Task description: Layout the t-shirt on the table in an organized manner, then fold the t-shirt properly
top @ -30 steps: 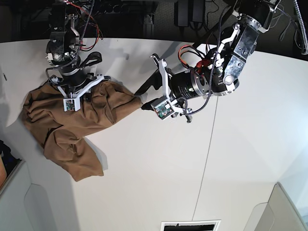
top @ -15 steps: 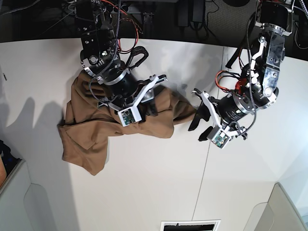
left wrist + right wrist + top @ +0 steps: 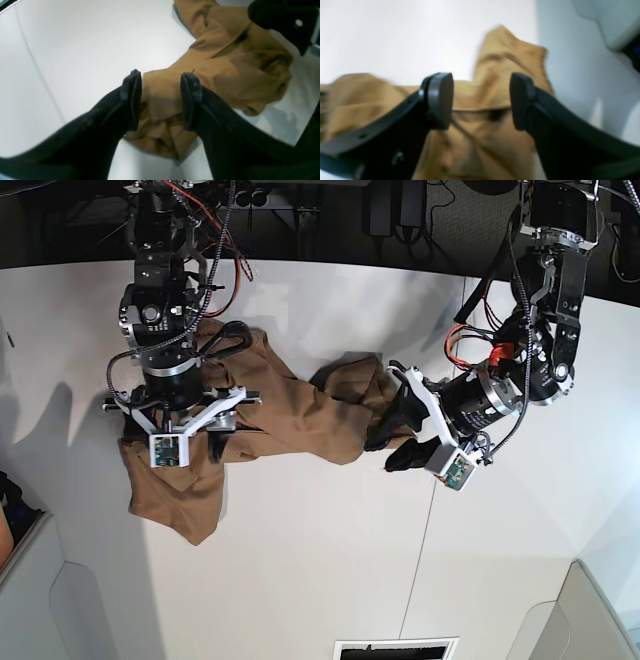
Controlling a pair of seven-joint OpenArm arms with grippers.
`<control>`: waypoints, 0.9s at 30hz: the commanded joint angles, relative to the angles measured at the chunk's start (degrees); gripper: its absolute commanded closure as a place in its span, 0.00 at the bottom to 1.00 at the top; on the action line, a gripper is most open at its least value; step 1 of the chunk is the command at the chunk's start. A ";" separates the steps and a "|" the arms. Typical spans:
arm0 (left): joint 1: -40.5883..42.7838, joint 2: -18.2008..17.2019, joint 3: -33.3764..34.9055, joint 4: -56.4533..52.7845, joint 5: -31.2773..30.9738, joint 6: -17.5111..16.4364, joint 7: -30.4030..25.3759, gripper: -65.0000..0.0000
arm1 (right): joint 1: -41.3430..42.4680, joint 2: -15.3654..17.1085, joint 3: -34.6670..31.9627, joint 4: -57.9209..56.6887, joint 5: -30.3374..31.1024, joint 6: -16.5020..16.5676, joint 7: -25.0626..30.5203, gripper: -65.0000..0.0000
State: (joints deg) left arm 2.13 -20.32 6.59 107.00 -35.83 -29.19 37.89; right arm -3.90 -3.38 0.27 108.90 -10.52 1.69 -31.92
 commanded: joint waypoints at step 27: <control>-1.03 2.99 11.45 -10.69 8.72 0.22 -3.80 0.56 | 12.92 5.29 12.85 -19.50 15.13 1.68 4.35 0.45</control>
State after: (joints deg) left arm 1.91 -17.17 18.31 95.44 -26.37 -28.80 35.14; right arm 7.92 1.74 13.06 88.49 4.29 3.38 -28.99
